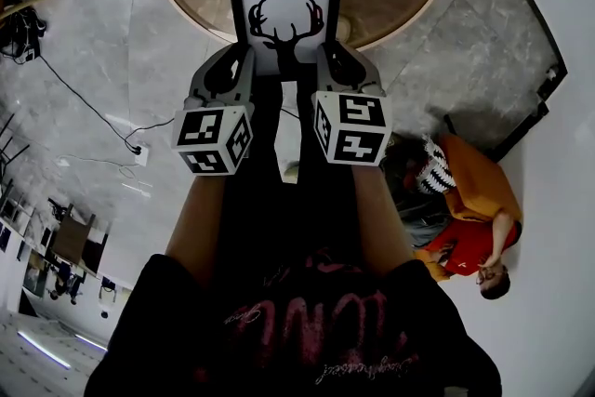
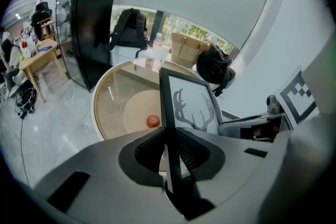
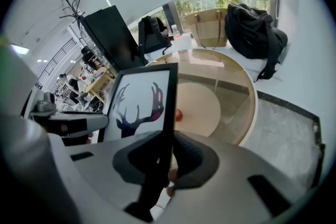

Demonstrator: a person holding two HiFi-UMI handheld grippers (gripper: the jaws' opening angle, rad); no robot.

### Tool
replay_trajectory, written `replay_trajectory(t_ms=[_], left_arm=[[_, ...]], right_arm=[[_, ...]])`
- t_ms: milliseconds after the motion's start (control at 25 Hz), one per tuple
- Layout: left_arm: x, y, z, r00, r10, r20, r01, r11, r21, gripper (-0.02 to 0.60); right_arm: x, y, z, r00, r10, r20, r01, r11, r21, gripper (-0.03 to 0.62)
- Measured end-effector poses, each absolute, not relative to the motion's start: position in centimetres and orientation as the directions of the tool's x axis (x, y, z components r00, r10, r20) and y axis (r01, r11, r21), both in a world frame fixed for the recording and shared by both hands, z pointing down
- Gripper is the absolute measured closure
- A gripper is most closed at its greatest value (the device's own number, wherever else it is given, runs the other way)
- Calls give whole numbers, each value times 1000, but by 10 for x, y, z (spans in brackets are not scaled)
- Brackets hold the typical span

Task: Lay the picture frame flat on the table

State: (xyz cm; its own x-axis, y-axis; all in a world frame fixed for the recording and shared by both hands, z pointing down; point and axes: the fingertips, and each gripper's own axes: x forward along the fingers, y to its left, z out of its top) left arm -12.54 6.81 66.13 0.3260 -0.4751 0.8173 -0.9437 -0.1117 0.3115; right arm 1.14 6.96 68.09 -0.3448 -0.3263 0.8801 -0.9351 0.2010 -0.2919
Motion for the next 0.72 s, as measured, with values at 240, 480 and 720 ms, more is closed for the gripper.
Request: replay_trajectory(t_ms=[240,480,720], left_arm=[[-128,75,683,329,-442,835,-943,-103,316,508],[-128,88,710,332,-413,848,-942,-93,323,508],[-129,92,725,334,-395,856,-941,-92,325,508]], right_arm=[[9,78,704,-343,-288,894,-936,191,-297,516],[9,92,729,-334,-256,907,-939,175,-296,516],[7,98,744,-327,-235,915,-942,162,-295,516]])
